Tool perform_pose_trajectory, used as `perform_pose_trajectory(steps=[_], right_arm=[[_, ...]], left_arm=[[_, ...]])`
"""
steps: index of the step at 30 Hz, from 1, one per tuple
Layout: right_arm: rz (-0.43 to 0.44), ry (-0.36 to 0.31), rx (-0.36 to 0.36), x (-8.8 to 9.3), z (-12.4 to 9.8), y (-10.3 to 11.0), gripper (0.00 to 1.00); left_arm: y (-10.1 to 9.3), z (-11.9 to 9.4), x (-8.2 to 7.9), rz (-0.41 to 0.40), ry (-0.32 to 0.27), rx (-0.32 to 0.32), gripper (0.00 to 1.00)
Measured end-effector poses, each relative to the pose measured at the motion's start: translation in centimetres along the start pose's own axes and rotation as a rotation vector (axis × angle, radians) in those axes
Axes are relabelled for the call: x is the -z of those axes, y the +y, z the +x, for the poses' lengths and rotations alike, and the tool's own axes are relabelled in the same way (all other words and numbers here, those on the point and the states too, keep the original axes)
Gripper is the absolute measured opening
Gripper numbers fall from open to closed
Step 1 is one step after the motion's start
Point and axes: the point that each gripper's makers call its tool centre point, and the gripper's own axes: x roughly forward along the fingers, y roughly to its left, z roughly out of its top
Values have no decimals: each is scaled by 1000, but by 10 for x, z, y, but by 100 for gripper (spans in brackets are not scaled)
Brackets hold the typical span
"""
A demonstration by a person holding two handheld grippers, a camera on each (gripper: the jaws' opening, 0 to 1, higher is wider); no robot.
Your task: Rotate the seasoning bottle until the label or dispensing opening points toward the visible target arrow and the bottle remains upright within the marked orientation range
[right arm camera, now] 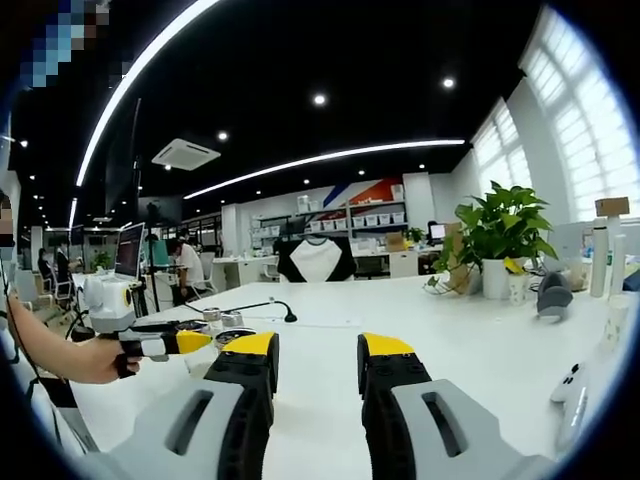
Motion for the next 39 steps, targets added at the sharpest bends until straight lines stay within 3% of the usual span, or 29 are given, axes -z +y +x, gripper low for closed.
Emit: perform_pose_trajectory(steps=[3, 7, 10, 13, 15, 17, 19, 21, 23, 24, 25, 26, 30, 39], right_arm=[[2, -4, 3, -1, -1, -1, 30], [1, -3, 6, 0, -1, 1, 30], [-1, -3, 4, -1, -1, 1, 31], [-1, -6, 1, -2, 0, 2, 31], [-2, -5, -5, -2, 0, 3, 31], [0, -4, -13, -1, 0, 5, 31], [8, -5, -26, -1, 1, 8, 32], [13, -6, -34, -1, 2, 10, 33], [8, -6, -39, -1, 2, 12, 34], [11, -9, -44, -2, 2, 13, 34], [15, -10, -47, -2, 2, 13, 34], [14, -7, -44, -2, 2, 13, 34], [19, -8, -45, -2, 2, 13, 35], [15, 4, -61, 0, 4, 17, 35]], left_arm=[[0, 0, 0, -4, 6, -4, 44], [2, -2, -2, -70, 10, 11, 45], [1, -4, -7, -56, 1, 23, 45], [-5, -7, -21, -56, -27, 93, 46], [1, -7, -26, -78, -12, 90, 48], [1, -5, -27, -69, 40, 130, 42], [0, -2, -39, -22, 2, 175, 42], [3, -2, -38, -27, 27, 195, 42], [-6, -5, -37, -120, 57, 275, 37], [0, -5, -43, -138, 25, 245, 36], [4, -5, -44, -73, 25, 233, 38], [6, -5, -42, -17, 38, 240, 40], [0, -6, -37, -43, 71, 307, 51], [-7, -2, -12, -49, 149, 405, 51]])
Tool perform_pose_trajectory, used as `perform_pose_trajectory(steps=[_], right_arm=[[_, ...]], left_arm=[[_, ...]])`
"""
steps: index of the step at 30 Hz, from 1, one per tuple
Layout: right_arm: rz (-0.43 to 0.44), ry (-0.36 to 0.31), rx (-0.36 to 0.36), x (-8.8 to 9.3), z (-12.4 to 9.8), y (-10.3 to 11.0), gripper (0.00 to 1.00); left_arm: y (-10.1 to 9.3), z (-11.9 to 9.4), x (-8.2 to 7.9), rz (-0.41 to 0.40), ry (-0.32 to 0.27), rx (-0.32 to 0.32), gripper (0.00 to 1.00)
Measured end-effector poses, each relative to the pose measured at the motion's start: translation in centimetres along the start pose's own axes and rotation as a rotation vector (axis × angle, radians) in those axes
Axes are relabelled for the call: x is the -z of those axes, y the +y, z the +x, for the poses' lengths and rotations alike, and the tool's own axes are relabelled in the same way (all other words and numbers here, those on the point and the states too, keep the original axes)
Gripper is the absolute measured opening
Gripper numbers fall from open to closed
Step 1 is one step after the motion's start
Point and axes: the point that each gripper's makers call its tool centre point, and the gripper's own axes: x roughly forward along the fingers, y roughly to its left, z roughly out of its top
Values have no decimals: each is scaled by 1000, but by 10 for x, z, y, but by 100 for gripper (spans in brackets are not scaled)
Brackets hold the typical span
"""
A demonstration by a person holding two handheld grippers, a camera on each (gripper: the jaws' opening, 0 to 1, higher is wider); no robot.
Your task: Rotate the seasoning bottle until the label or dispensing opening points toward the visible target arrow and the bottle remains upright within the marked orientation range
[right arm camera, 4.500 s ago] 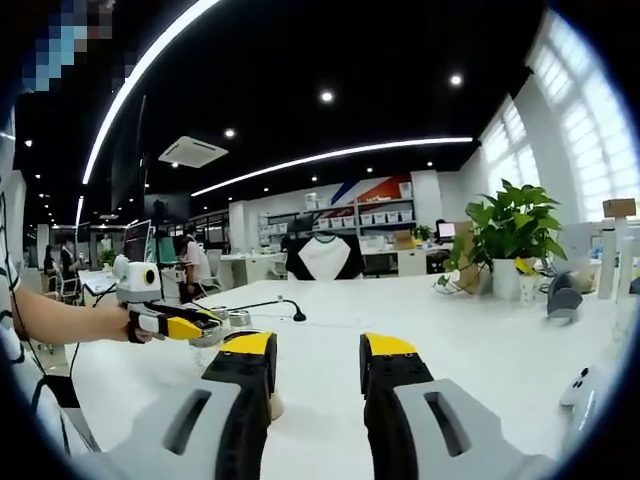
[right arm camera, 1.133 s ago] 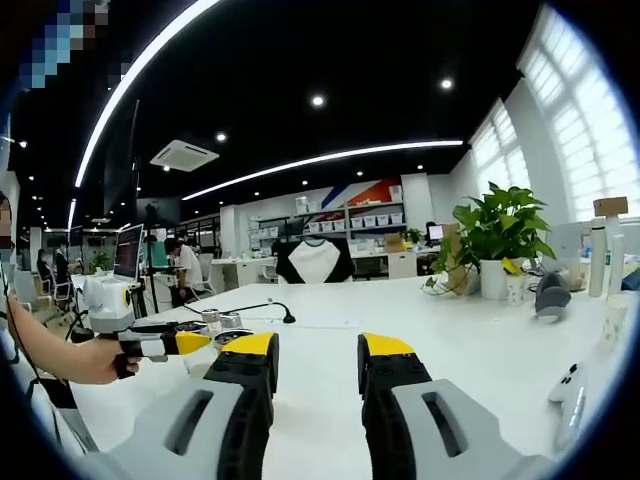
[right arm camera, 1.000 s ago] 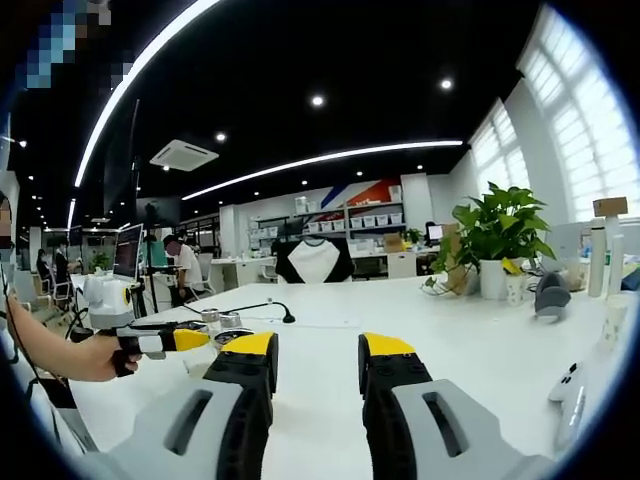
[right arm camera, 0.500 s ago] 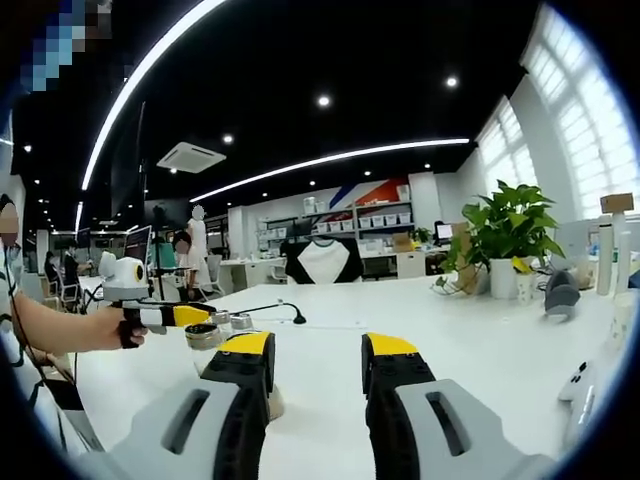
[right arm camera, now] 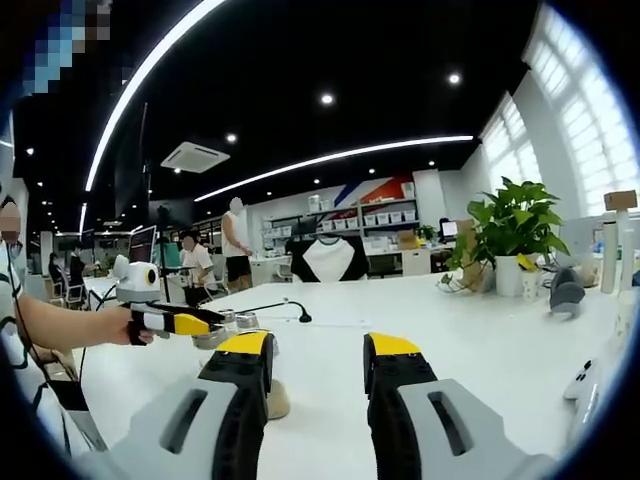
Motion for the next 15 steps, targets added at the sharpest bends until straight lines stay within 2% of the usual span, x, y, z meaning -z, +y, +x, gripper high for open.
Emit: perform_pose_trajectory(steps=[2, 6, 7, 15], right_arm=[[1, -1, 1, 0, 0, 0, 35], [0, 6, 4, 1, 0, -1, 35], [-2, 5, 5, 1, 0, -1, 35], [0, 5, 18, 3, -2, -5, 35]], left_arm=[[0, 2, 3, 55, 31, -4, 53], [-7, 7, 5, 28, 36, 33, 49], [-8, 7, 7, 31, 41, 38, 45], [-9, 3, 9, 49, 27, 25, 44]])
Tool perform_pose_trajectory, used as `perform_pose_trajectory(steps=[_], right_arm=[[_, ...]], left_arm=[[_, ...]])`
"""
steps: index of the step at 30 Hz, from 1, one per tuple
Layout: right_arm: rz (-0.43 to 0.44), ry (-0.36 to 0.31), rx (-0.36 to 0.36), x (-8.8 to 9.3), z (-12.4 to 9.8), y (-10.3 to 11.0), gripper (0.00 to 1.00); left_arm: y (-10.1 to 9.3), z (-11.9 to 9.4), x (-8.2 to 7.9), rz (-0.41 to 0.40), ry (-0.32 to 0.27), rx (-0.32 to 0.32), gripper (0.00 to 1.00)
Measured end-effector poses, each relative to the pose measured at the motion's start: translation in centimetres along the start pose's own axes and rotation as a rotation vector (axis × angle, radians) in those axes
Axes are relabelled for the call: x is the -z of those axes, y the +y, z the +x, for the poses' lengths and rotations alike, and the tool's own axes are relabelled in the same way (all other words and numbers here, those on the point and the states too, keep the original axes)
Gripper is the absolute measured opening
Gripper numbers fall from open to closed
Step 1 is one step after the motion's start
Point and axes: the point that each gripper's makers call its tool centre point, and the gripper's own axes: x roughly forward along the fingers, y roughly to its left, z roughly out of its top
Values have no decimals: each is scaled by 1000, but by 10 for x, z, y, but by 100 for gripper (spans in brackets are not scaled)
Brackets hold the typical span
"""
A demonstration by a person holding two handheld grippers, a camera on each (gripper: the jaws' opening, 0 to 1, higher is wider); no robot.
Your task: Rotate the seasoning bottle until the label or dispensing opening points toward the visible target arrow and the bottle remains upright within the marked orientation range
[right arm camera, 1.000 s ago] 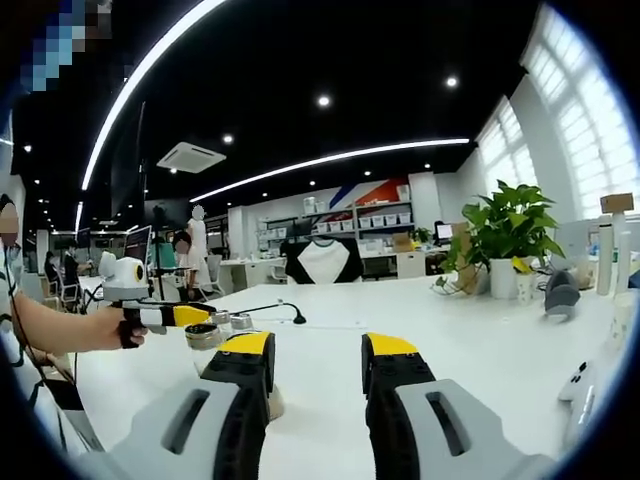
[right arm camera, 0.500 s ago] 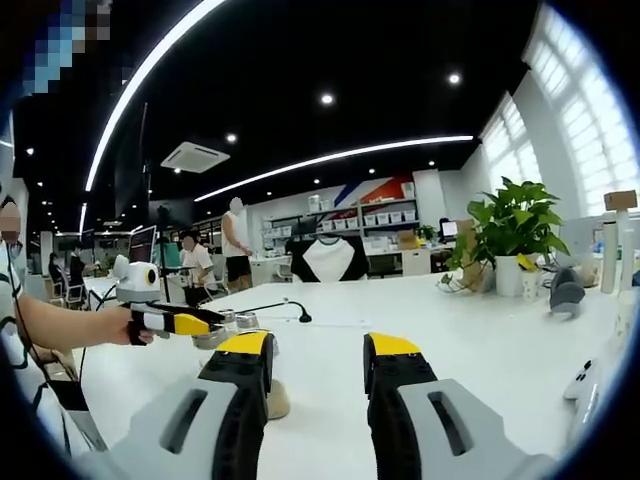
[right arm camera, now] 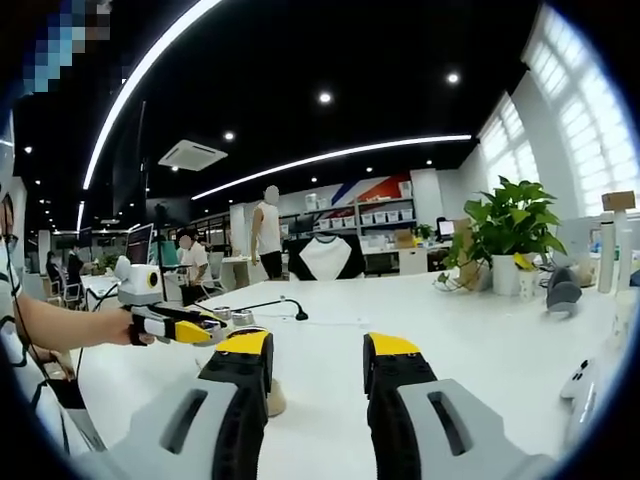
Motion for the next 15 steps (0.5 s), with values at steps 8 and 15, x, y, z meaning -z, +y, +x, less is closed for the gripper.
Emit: perform_pose_trajectory(steps=[8, 15], right_arm=[[-4, -6, 11, -3, 3, -4, 34], [-8, -5, 8, -2, 5, -2, 34]], left_arm=[[3, -1, -1, -6, -41, -107, 43], [7, -2, -2, -19, -62, -189, 43]])
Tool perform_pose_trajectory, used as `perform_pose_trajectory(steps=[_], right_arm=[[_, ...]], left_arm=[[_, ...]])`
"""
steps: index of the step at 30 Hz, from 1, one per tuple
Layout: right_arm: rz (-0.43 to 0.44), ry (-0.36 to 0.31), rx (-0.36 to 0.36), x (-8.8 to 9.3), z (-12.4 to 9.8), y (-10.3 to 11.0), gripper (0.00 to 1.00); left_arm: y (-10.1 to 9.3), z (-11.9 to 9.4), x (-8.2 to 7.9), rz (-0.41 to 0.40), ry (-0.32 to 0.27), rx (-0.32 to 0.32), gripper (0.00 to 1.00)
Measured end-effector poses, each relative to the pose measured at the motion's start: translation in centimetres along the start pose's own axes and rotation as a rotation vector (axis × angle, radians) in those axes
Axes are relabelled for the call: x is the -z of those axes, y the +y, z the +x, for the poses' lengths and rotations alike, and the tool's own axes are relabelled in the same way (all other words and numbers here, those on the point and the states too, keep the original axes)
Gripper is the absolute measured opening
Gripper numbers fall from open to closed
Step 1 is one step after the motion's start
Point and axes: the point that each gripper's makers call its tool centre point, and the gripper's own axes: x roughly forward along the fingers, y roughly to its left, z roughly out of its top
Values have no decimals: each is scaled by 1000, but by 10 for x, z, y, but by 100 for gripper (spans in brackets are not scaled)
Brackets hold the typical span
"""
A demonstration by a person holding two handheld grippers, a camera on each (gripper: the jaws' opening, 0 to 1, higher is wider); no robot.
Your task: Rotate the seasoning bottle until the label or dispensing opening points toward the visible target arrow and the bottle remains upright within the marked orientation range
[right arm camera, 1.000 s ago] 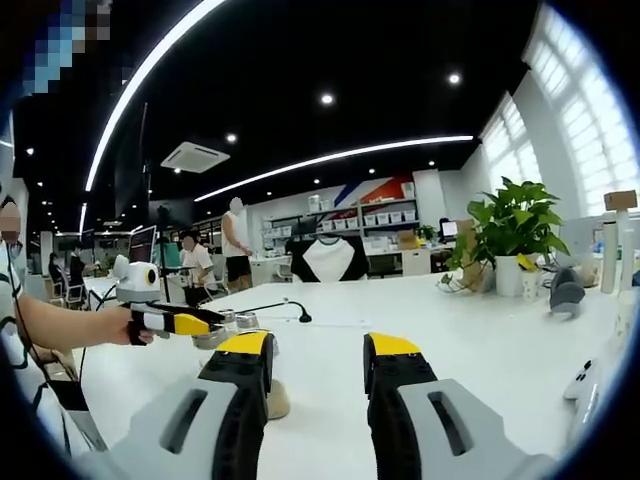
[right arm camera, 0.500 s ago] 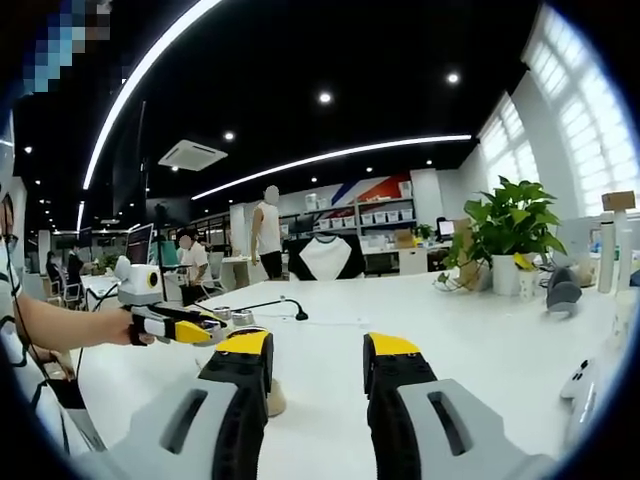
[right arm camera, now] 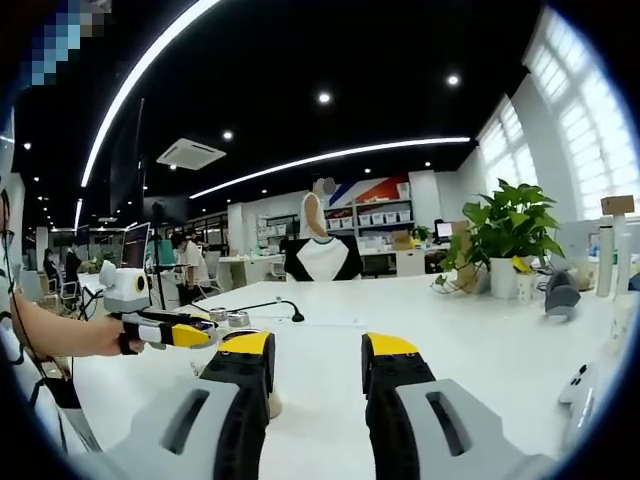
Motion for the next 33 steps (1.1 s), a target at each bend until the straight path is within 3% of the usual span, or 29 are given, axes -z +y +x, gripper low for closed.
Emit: perform_pose_trajectory(steps=[16, 19, 33], right_arm=[[16, -16, 27, 1, -11, -8, 33], [-7, -12, 29, 0, -10, -5, 32], [-1, -27, 24, -5, -12, -1, 33]], left_arm=[[3, 0, -1, 11, -36, -86, 43], [3, -1, 0, 74, -33, -133, 43], [4, -3, -1, 51, -68, -184, 43]])
